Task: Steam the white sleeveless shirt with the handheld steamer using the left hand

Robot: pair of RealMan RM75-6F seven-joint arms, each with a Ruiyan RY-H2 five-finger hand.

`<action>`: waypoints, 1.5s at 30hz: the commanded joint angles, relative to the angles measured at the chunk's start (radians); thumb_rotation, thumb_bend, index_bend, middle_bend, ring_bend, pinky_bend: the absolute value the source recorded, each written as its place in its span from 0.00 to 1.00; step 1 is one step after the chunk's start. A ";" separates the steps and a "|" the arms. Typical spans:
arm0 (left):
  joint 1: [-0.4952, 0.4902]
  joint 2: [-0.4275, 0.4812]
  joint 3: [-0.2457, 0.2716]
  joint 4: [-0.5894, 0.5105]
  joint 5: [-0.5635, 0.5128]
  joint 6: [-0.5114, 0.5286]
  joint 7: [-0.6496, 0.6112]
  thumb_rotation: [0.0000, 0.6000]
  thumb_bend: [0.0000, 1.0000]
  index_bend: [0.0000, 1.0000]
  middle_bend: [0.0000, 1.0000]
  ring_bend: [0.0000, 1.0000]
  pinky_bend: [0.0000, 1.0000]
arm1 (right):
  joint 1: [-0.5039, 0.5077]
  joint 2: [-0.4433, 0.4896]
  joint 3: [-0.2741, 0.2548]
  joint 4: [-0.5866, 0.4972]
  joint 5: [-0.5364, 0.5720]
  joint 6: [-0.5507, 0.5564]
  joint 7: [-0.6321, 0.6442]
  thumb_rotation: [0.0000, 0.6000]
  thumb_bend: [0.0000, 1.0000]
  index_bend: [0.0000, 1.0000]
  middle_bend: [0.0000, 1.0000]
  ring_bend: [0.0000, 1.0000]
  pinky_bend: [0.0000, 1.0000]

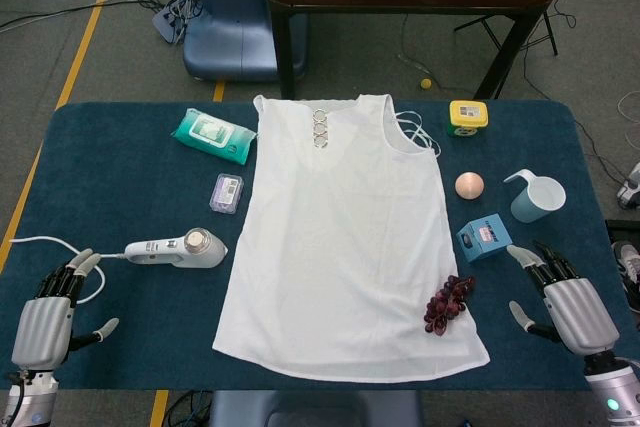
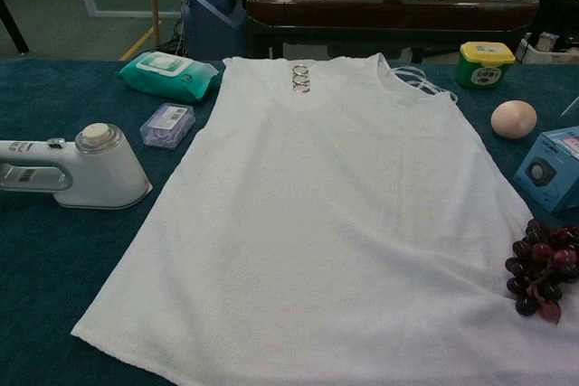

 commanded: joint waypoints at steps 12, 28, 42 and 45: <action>-0.009 0.004 -0.005 -0.003 -0.007 -0.016 0.002 1.00 0.00 0.14 0.12 0.12 0.14 | -0.001 0.011 0.021 -0.004 0.000 0.029 -0.016 1.00 0.38 0.01 0.18 0.06 0.14; -0.192 -0.091 -0.110 0.068 -0.138 -0.247 0.074 1.00 0.00 0.07 0.12 0.12 0.14 | 0.018 0.105 0.093 -0.124 0.051 0.042 -0.127 1.00 0.38 0.01 0.18 0.06 0.14; -0.302 -0.212 -0.156 0.187 -0.231 -0.344 0.138 1.00 0.00 0.09 0.12 0.11 0.14 | 0.013 0.116 0.087 -0.117 0.042 0.043 -0.101 1.00 0.38 0.01 0.18 0.06 0.14; -0.317 -0.235 -0.162 0.225 -0.244 -0.354 0.129 1.00 0.01 0.11 0.12 0.11 0.14 | 0.009 0.117 0.085 -0.113 0.041 0.047 -0.096 1.00 0.38 0.01 0.18 0.06 0.14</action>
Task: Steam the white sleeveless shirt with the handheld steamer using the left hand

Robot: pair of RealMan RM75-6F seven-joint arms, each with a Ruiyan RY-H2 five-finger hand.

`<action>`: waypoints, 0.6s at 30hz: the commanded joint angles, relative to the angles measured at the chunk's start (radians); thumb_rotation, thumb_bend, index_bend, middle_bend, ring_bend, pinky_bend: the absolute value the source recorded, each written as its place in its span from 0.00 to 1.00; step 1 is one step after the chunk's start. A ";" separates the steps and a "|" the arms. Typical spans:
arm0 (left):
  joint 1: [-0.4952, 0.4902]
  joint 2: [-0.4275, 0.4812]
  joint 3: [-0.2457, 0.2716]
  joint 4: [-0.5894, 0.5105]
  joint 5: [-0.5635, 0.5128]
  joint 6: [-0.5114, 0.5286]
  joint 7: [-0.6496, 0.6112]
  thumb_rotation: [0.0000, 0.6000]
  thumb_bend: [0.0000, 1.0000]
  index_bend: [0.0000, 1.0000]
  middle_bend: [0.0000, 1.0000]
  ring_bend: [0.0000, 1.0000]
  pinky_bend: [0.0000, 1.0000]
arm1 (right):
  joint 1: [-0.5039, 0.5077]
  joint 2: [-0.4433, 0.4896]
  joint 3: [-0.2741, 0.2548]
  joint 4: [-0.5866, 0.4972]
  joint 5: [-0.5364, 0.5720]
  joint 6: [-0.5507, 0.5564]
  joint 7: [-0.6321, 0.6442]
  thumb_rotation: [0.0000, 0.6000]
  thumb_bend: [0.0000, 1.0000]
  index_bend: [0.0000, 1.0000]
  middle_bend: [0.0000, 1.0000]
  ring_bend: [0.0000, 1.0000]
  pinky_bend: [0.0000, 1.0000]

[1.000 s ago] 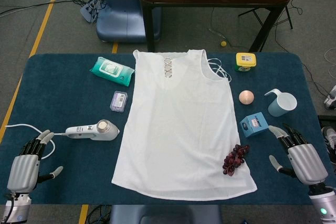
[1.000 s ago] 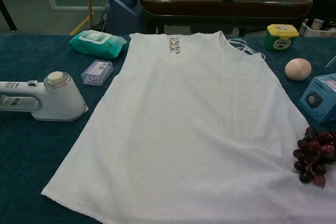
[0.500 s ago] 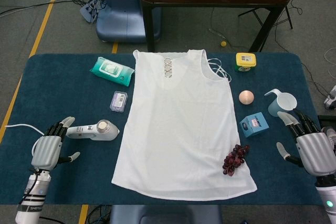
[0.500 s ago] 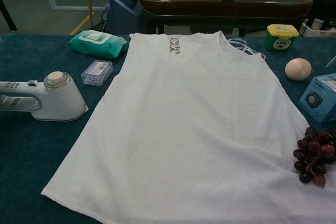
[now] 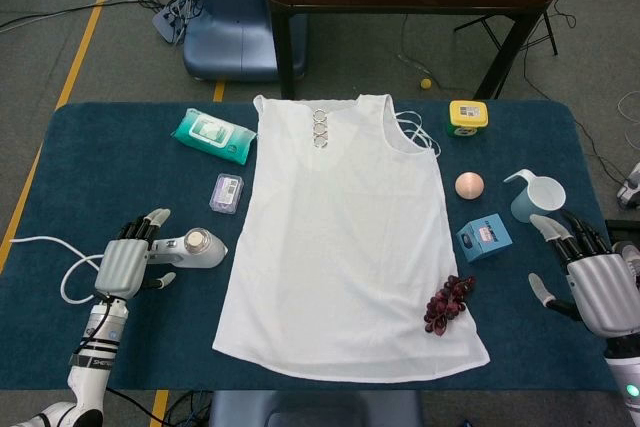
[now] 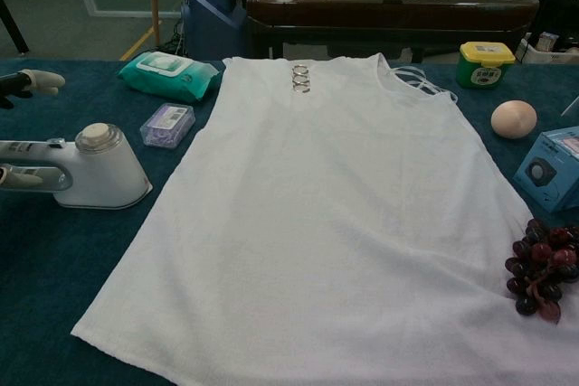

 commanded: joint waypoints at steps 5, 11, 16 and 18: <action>-0.035 -0.057 -0.011 0.088 -0.027 -0.022 -0.029 1.00 0.05 0.12 0.14 0.13 0.14 | -0.006 0.002 -0.002 0.007 0.000 0.006 0.009 1.00 0.38 0.01 0.18 0.06 0.14; -0.060 -0.104 -0.016 0.172 -0.036 -0.034 -0.057 1.00 0.12 0.14 0.17 0.15 0.14 | -0.008 0.004 -0.004 0.009 0.004 0.002 0.013 1.00 0.38 0.01 0.18 0.06 0.14; -0.078 -0.130 -0.020 0.228 -0.042 -0.043 -0.070 1.00 0.19 0.14 0.18 0.16 0.14 | -0.007 0.005 -0.004 0.007 0.010 -0.006 0.012 1.00 0.38 0.01 0.18 0.06 0.14; -0.084 -0.136 -0.022 0.247 -0.049 -0.050 -0.077 1.00 0.21 0.14 0.19 0.16 0.14 | -0.006 0.005 -0.004 0.007 0.011 -0.009 0.012 1.00 0.38 0.01 0.18 0.06 0.14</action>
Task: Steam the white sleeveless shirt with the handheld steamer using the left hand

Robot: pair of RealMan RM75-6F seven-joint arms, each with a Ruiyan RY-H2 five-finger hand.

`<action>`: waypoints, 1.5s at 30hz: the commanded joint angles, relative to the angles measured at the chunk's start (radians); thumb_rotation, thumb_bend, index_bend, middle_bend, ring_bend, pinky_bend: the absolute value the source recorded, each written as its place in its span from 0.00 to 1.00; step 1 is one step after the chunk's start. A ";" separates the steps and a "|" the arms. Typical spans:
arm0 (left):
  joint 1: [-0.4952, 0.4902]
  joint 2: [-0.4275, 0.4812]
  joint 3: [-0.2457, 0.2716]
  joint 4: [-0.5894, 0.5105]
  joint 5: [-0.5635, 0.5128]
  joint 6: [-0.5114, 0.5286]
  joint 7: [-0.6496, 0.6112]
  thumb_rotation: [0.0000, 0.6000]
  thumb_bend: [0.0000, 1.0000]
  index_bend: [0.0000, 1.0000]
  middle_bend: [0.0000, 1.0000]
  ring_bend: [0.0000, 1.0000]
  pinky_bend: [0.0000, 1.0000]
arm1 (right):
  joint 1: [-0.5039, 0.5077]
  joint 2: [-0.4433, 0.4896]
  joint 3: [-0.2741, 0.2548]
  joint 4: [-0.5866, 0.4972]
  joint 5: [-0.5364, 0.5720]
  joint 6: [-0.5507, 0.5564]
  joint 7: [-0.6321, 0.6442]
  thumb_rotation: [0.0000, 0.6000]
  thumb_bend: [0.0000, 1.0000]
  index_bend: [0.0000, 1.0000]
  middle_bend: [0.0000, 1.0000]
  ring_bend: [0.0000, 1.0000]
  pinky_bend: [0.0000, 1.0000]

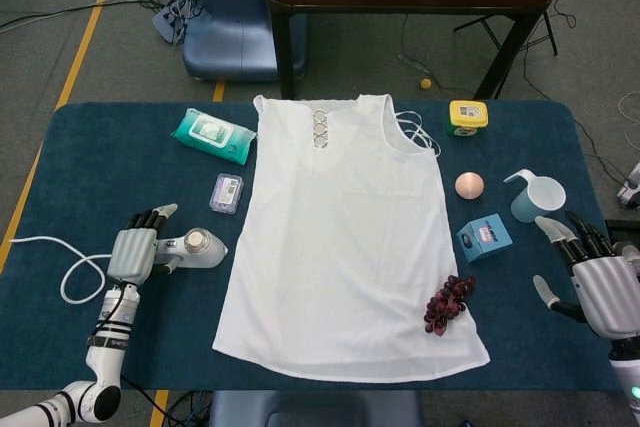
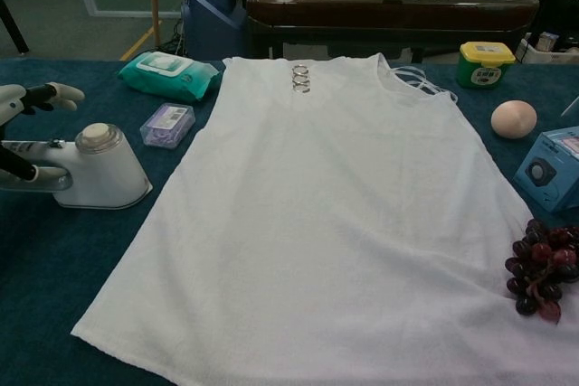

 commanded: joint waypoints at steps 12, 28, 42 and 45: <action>-0.047 -0.050 0.000 0.152 -0.014 -0.037 -0.015 1.00 0.23 0.15 0.20 0.17 0.15 | 0.006 -0.001 0.000 -0.004 0.009 -0.018 -0.004 1.00 0.38 0.01 0.18 0.06 0.14; -0.072 -0.047 -0.009 0.186 -0.028 -0.055 -0.039 1.00 0.23 0.16 0.21 0.17 0.15 | 0.008 -0.005 -0.001 -0.005 0.013 -0.028 -0.004 1.00 0.38 0.01 0.18 0.06 0.14; -0.134 -0.146 -0.017 0.375 0.009 -0.059 -0.146 1.00 0.23 0.32 0.35 0.30 0.22 | -0.003 -0.003 -0.006 -0.007 0.019 -0.021 -0.004 1.00 0.38 0.01 0.18 0.06 0.14; -0.150 -0.156 -0.004 0.415 0.022 -0.078 -0.138 1.00 0.23 0.37 0.38 0.33 0.23 | -0.001 -0.002 -0.005 -0.007 0.017 -0.023 -0.003 1.00 0.38 0.01 0.18 0.06 0.14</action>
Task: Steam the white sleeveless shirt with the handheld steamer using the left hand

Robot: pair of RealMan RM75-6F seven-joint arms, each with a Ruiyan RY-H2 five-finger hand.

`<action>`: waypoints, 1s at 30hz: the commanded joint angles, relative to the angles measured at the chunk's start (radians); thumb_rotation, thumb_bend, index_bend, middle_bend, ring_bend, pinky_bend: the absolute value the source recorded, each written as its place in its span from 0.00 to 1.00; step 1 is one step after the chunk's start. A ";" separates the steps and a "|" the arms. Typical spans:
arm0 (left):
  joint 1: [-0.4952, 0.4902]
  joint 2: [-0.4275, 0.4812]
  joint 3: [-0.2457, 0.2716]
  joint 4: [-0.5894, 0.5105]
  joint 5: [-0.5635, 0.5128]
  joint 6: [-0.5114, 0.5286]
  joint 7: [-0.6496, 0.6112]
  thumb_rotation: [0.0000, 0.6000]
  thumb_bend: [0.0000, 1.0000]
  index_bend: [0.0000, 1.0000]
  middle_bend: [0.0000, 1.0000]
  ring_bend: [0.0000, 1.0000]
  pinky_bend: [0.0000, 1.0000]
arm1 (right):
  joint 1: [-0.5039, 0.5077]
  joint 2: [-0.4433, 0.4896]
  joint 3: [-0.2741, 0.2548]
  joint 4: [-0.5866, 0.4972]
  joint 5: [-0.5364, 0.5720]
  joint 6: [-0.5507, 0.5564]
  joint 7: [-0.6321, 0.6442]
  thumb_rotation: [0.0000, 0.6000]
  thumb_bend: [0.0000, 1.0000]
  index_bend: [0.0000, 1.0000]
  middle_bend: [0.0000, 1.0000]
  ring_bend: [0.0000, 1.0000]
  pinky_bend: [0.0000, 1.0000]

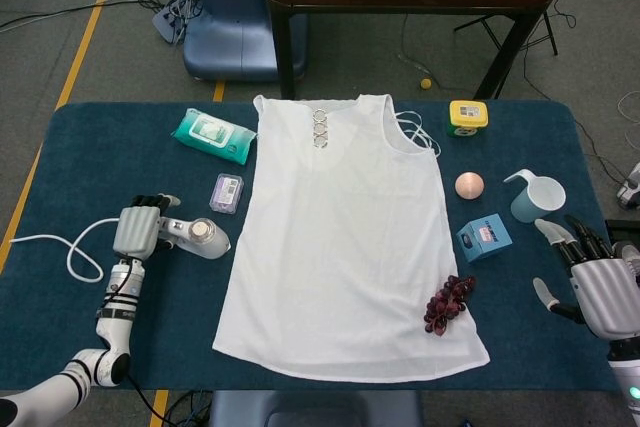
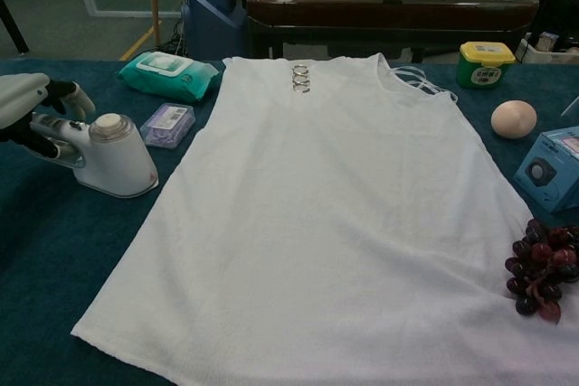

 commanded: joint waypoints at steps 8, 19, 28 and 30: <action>-0.052 -0.050 0.046 0.146 0.057 -0.025 0.047 1.00 0.23 0.52 0.43 0.37 0.29 | 0.001 0.000 0.000 -0.001 0.001 -0.005 0.002 1.00 0.38 0.01 0.18 0.06 0.14; -0.053 -0.036 0.078 0.165 0.085 -0.037 0.019 1.00 0.23 0.62 0.47 0.40 0.30 | 0.005 0.000 0.001 0.001 0.003 -0.012 0.004 1.00 0.38 0.01 0.18 0.06 0.14; -0.046 -0.012 0.069 0.122 0.074 -0.047 -0.061 1.00 0.23 0.72 0.60 0.50 0.46 | 0.007 -0.002 0.000 0.002 0.004 -0.017 0.005 1.00 0.38 0.01 0.18 0.06 0.14; -0.045 -0.010 0.075 0.124 0.080 -0.047 -0.063 1.00 0.23 0.74 0.62 0.53 0.51 | 0.007 -0.001 0.001 0.002 0.004 -0.017 0.004 1.00 0.38 0.01 0.18 0.06 0.14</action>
